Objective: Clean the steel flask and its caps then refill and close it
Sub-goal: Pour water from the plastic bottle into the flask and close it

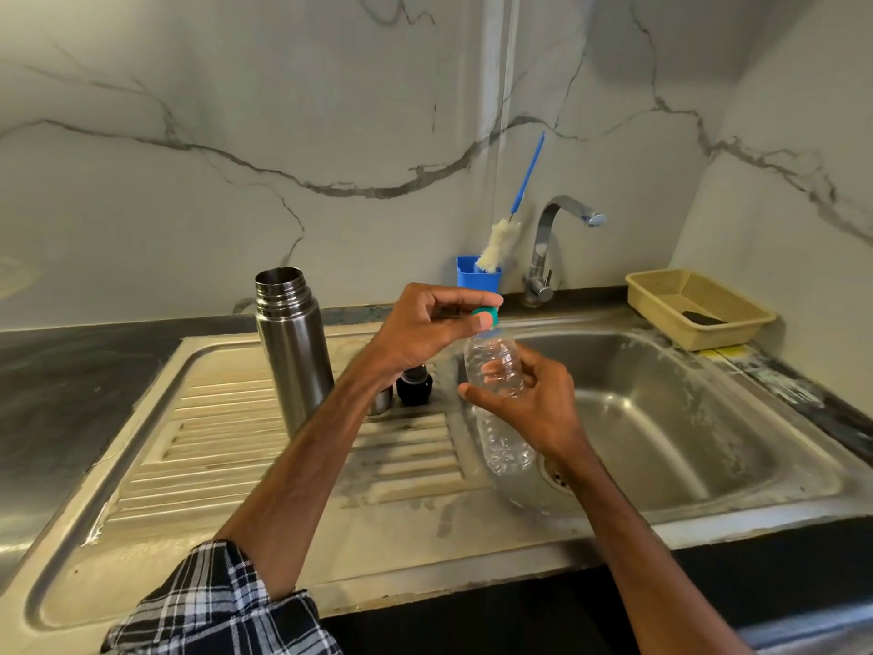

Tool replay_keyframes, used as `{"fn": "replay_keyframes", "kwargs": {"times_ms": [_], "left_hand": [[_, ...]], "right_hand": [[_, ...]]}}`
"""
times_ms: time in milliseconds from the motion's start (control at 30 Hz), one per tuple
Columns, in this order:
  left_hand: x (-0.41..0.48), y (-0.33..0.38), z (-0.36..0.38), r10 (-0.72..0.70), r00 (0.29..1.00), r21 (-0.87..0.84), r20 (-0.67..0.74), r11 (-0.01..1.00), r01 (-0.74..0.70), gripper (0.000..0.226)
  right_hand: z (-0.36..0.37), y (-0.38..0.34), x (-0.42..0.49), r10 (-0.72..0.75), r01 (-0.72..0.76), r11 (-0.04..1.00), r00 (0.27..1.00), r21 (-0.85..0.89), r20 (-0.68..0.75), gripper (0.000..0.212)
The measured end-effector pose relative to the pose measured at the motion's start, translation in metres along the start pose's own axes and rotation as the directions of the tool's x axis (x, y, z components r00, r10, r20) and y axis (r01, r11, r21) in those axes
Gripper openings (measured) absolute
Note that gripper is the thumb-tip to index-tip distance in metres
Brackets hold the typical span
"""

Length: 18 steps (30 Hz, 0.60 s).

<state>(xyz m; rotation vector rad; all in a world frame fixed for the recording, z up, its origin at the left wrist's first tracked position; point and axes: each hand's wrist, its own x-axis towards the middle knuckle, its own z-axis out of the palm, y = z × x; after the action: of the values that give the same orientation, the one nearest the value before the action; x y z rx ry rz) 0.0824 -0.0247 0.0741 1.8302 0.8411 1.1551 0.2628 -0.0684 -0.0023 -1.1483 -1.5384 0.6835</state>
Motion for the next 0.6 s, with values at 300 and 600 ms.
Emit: {"fn": "replay_keyframes", "kwargs": {"times_ms": [300,600], "left_hand": [[0.000,-0.002,0.007,0.021,0.995,0.084,-0.099,0.996,-0.013,0.033],[-0.001,0.004,-0.004,0.028,0.999,-0.035,0.019,0.999,-0.027,0.027]], "right_hand": [[0.003,0.002,-0.001,-0.024,0.013,0.996,0.992,-0.091,-0.121,0.059],[-0.012,-0.019,0.000,-0.036,0.030,0.998,0.992,0.053,0.117,0.047]]}}
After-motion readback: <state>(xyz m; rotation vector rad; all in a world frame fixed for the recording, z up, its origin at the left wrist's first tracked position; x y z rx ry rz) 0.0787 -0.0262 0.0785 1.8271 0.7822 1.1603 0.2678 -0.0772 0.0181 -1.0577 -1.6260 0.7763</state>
